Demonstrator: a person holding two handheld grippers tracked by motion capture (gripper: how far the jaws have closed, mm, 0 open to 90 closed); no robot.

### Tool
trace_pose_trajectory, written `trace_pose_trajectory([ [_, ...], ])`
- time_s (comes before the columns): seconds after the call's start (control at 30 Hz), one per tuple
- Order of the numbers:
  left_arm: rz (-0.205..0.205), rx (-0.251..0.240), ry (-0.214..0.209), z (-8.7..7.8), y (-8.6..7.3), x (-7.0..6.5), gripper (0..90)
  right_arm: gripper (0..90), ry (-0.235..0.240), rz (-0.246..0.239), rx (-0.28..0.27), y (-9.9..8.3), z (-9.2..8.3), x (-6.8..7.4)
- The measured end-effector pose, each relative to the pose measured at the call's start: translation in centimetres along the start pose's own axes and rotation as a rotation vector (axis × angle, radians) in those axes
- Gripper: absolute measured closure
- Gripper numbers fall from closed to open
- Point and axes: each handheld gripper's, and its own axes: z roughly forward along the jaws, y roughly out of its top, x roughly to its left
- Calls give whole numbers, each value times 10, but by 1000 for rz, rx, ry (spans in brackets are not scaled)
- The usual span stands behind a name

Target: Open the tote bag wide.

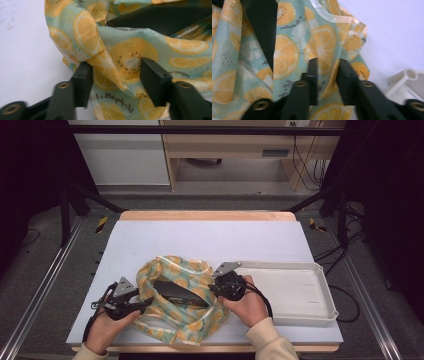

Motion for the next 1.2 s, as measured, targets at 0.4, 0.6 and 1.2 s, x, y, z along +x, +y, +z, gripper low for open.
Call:
trace_pose_trajectory([
  [0.4, 104, 37, -27, -7, 0, -4, 870, 900, 3, -11, -19, 3, 5, -9],
  [0.6, 107, 48, -35, -14, -3, -3, 889, 900, -27, -5, -53, 8, 0, -17],
  [1.2, 150, 95, -5, -16, -17, -5, 888, 900, -87, -4, -31, 15, 8, -43],
])
